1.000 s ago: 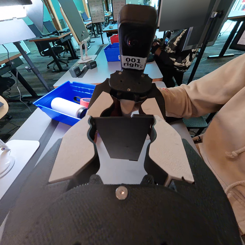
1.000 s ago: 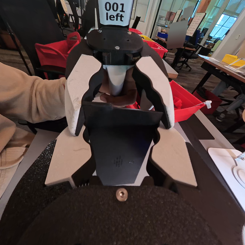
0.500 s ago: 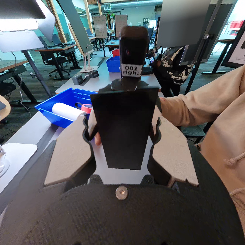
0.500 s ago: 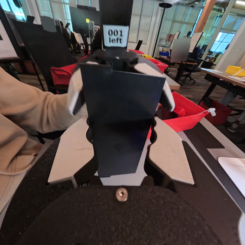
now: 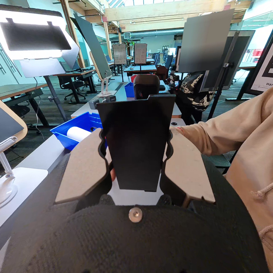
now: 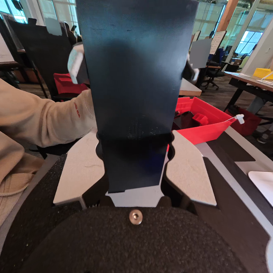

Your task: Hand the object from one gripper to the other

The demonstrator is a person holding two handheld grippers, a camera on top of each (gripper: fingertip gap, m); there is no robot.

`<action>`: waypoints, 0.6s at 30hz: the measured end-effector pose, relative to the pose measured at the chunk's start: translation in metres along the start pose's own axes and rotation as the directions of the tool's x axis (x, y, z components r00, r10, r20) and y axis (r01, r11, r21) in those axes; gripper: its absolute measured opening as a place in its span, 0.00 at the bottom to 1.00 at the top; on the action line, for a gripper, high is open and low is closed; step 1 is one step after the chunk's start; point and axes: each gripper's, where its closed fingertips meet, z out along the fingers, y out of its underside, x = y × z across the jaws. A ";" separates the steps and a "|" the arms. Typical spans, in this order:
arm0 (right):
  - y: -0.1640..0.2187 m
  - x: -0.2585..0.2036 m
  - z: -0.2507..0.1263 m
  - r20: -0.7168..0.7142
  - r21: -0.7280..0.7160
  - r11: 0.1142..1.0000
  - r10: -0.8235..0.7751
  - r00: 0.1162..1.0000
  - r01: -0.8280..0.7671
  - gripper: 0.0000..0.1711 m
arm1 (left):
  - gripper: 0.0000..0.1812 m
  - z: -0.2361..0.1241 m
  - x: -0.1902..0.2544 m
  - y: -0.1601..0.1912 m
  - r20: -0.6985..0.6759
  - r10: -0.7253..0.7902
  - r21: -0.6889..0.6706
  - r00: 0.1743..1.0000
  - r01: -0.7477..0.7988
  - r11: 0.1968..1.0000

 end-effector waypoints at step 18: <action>-0.022 0.000 -0.009 -0.035 0.029 1.000 0.008 0.999 -0.007 0.51 | 0.45 0.014 0.006 0.024 -0.059 -0.010 -0.094 0.998 0.005 0.996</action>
